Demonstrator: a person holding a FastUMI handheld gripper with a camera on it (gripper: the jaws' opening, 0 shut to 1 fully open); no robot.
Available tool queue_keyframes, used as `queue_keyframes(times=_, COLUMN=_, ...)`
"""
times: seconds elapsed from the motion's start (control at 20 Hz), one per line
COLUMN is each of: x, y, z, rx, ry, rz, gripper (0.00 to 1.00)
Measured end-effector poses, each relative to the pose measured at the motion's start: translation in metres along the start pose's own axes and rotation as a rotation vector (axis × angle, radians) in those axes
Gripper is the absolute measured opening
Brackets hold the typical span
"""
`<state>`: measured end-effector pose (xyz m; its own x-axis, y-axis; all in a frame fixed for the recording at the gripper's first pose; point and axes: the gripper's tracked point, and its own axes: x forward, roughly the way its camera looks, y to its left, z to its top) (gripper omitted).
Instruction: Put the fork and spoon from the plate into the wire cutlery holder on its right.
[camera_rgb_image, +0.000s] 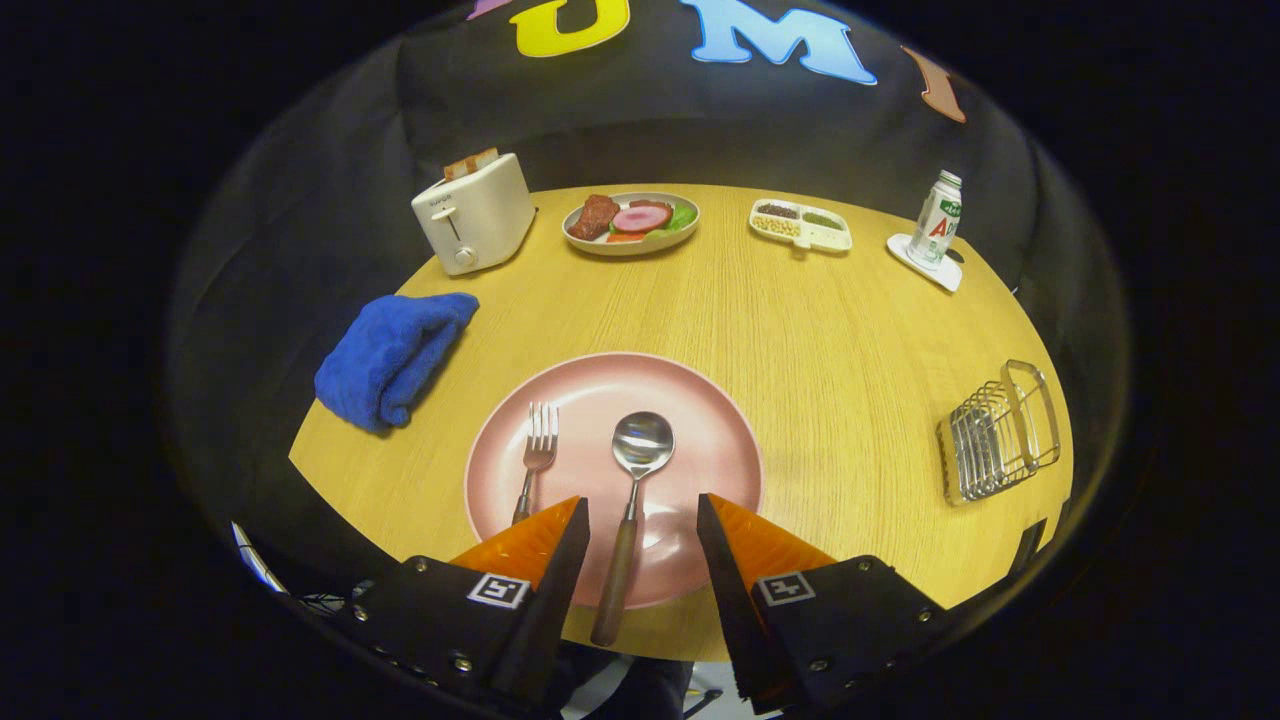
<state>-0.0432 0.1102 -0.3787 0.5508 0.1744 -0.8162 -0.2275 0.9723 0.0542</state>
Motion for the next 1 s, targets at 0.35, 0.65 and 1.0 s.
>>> queue_keyframes(times=0.35, x=0.018, y=0.001, z=-0.017, rx=0.027, ry=0.071, rz=-0.003, gripper=0.67)
queue_keyframes(times=0.65, x=0.027, y=-0.002, z=-0.021, rx=0.034, ry=0.108, rz=-0.018, gripper=0.23)
queue_keyframes(times=1.0, x=0.023, y=0.001, z=-0.019, rx=0.028, ry=0.119, rz=0.017, gripper=0.03)
